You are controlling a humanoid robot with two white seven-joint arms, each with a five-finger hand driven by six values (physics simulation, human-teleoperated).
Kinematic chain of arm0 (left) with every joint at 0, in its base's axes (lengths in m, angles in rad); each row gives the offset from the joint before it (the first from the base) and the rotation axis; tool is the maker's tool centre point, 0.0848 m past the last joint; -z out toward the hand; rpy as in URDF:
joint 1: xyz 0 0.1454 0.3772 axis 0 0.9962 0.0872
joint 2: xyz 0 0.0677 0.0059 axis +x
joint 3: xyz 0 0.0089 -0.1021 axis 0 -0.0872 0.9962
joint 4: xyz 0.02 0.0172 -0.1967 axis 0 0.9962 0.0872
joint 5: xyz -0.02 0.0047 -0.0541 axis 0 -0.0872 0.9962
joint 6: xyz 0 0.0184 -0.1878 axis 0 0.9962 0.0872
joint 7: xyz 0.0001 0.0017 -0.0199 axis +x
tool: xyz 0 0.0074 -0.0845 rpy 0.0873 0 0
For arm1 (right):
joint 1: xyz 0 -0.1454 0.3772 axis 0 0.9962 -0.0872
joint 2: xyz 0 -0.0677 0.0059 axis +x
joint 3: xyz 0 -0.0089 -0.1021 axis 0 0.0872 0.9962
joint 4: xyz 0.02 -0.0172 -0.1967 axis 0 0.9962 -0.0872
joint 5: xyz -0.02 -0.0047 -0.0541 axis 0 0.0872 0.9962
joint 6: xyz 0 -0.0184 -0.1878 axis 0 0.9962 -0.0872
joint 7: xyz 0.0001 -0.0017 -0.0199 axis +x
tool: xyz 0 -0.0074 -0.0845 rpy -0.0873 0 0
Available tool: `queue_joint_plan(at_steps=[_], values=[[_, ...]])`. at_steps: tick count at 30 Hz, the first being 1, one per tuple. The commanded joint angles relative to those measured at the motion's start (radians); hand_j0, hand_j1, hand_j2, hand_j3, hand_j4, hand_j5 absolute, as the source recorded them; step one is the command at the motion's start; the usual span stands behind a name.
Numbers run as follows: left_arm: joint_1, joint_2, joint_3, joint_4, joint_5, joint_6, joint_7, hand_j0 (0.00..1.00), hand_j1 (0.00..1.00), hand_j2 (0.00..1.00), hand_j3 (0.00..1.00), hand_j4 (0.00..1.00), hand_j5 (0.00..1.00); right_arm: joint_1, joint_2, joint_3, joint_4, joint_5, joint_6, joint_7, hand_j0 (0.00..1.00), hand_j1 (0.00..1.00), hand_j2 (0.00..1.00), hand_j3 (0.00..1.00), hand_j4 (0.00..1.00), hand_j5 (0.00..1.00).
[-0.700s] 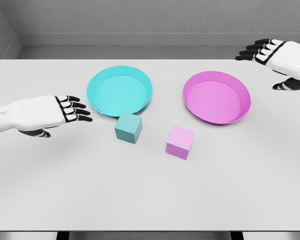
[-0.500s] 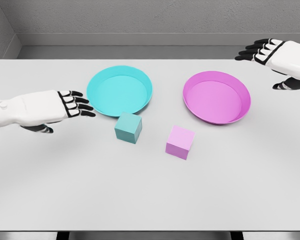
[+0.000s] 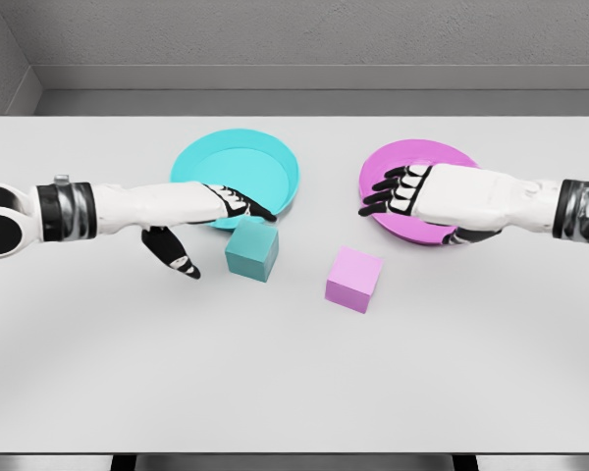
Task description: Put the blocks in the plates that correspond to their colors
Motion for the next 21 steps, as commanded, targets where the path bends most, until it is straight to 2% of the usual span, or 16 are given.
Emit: queue_joint_plan(at_steps=[1, 3, 8, 11, 13, 15, 21], values=[[-0.001, -0.005, -0.002, 0.004, 0.0, 0.021, 0.0, 1.0, 1.0, 1.0, 1.0, 1.0, 1.0, 0.0, 0.002, 0.056, -0.008, -0.004, 0.003, 0.0, 1.0, 1.0, 1.0, 1.0, 1.0, 1.0], [-0.009, -0.022, -0.002, 0.004, -0.064, 0.018, -0.001, 1.0, 1.0, 1.0, 1.0, 1.0, 1.0, 0.0, 0.008, 0.068, -0.028, -0.004, 0.003, 0.0, 1.0, 1.0, 1.0, 1.0, 1.0, 1.0], [-0.02, -0.062, -0.005, 0.004, -0.069, 0.021, -0.001, 1.0, 1.0, 1.0, 1.0, 1.0, 1.0, -0.003, 0.011, 0.115, -0.041, -0.003, 0.003, 0.0, 1.0, 1.0, 1.0, 1.0, 1.0, 1.0], [-0.021, -0.064, -0.017, 0.02, -0.074, 0.059, -0.003, 1.0, 1.0, 1.0, 1.0, 1.0, 1.0, -0.018, 0.04, 0.118, -0.041, -0.003, 0.003, 0.0, 1.0, 1.0, 1.0, 1.0, 1.0, 1.0], [-0.023, -0.105, -0.03, 0.02, -0.149, 0.147, -0.001, 1.0, 1.0, 1.0, 1.0, 1.0, 1.0, -0.021, 0.048, 0.142, -0.041, -0.003, 0.003, 0.0, 1.0, 1.0, 1.0, 1.0, 1.0, 1.0], [-0.023, -0.119, -0.045, 0.02, -0.155, 0.199, -0.001, 1.0, 1.0, 1.0, 1.0, 1.0, 1.0, -0.021, 0.054, 0.159, -0.041, -0.003, 0.003, 0.0, 1.0, 1.0, 1.0, 1.0, 1.0, 1.0], [-0.023, -0.13, -0.062, 0.022, -0.156, 0.208, -0.001, 1.0, 1.0, 1.0, 1.0, 1.0, 1.0, -0.023, 0.08, 0.176, -0.041, -0.001, 0.003, 0.0, 1.0, 1.0, 1.0, 1.0, 1.0, 1.0]])
